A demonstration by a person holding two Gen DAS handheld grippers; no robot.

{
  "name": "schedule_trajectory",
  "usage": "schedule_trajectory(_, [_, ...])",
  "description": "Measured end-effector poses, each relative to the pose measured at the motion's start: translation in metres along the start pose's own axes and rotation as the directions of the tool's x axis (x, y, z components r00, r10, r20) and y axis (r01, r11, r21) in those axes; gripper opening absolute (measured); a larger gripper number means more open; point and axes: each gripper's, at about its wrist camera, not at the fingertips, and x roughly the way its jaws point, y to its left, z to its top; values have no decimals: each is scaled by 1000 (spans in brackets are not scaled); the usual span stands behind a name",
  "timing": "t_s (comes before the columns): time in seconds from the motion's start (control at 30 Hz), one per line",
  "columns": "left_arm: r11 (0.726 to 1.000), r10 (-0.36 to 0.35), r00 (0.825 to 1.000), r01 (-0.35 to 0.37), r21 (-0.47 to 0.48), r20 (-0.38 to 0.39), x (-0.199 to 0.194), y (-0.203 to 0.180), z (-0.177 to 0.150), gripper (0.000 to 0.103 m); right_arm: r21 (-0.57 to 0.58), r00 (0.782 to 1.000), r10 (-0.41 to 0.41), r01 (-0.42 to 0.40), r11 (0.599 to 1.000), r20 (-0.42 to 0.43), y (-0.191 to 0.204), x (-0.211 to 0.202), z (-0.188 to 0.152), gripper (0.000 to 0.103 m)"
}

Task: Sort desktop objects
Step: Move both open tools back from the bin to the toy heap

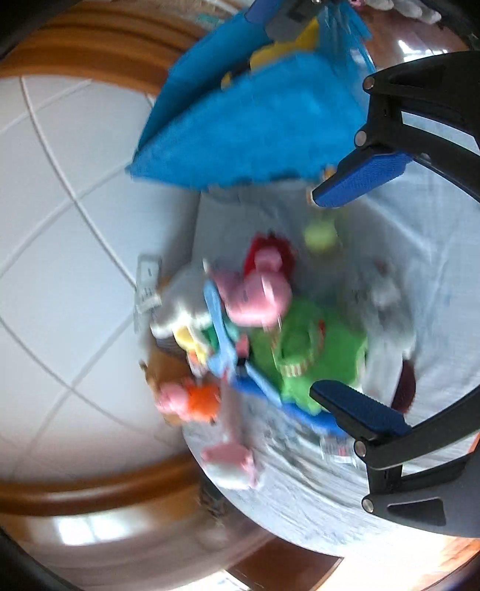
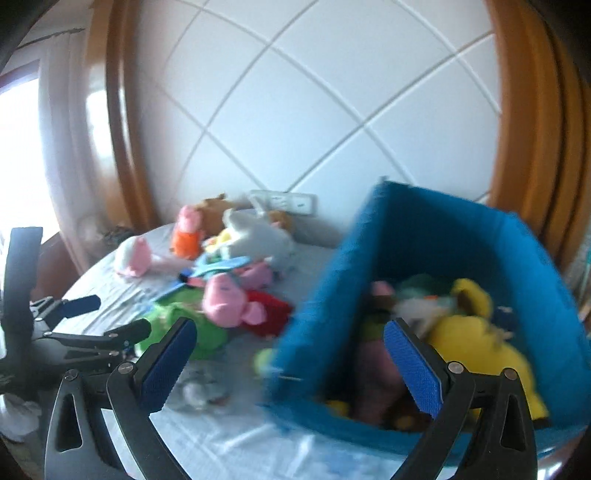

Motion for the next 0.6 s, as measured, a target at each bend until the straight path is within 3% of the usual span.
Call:
schedule_trajectory(0.17, [999,33,999,-34,-25,-39,22,92,-15,96,25,998,37,-36,999,-42,70,43,-8,103])
schedule_trajectory(0.3, [999,35,997,-36,-10,-74,43,138,-24,96,67,996,35,-30,997,-82,105,73,-20,103])
schedule_trajectory(0.43, [1000,17,993,-19,-11,-113,64,156,-32,96,106,992,25,-12,994,-127,127,101,-33,103])
schedule_trajectory(0.6, [1000,-9,988,5,-21,-157,90,154,-41,96,106,983,21,-2,994,-181,134,126,-43,103])
